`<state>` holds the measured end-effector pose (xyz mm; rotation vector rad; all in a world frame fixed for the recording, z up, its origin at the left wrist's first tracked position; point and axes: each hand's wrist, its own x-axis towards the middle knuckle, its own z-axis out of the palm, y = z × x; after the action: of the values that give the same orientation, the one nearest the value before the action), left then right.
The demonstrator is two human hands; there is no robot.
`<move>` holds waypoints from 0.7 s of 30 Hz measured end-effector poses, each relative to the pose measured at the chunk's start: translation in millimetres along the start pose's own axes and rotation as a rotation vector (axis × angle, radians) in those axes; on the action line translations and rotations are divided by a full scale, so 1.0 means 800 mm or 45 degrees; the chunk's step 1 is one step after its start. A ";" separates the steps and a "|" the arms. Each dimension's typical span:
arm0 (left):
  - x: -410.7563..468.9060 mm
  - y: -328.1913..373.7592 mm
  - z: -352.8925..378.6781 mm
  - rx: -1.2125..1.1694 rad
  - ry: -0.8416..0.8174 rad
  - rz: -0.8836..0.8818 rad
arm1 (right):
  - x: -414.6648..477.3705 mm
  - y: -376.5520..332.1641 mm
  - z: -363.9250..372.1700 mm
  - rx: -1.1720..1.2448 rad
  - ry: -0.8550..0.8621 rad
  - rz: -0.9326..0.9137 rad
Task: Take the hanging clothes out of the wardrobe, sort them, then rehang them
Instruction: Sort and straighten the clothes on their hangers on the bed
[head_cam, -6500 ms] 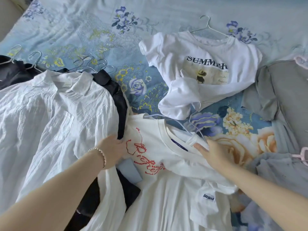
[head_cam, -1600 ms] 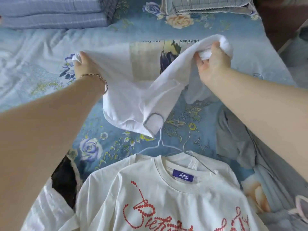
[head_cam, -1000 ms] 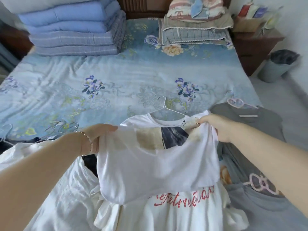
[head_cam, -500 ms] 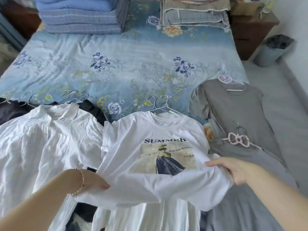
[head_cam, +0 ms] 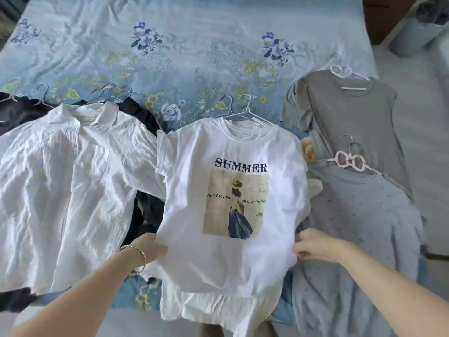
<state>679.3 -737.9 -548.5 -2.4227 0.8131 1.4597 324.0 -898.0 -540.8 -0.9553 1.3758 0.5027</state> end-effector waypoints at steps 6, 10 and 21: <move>-0.026 0.003 -0.004 -0.359 0.179 0.009 | -0.017 -0.017 0.018 0.200 0.319 -0.244; -0.041 -0.001 0.005 -0.341 0.015 -0.077 | -0.011 -0.011 0.035 0.487 0.327 -0.257; -0.076 -0.047 -0.010 0.187 -0.034 -0.264 | -0.052 0.057 0.017 -0.128 0.104 0.344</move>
<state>683.6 -688.5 -496.1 -2.2962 0.6182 1.3043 288.6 -852.4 -514.6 -0.8829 1.5759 0.7486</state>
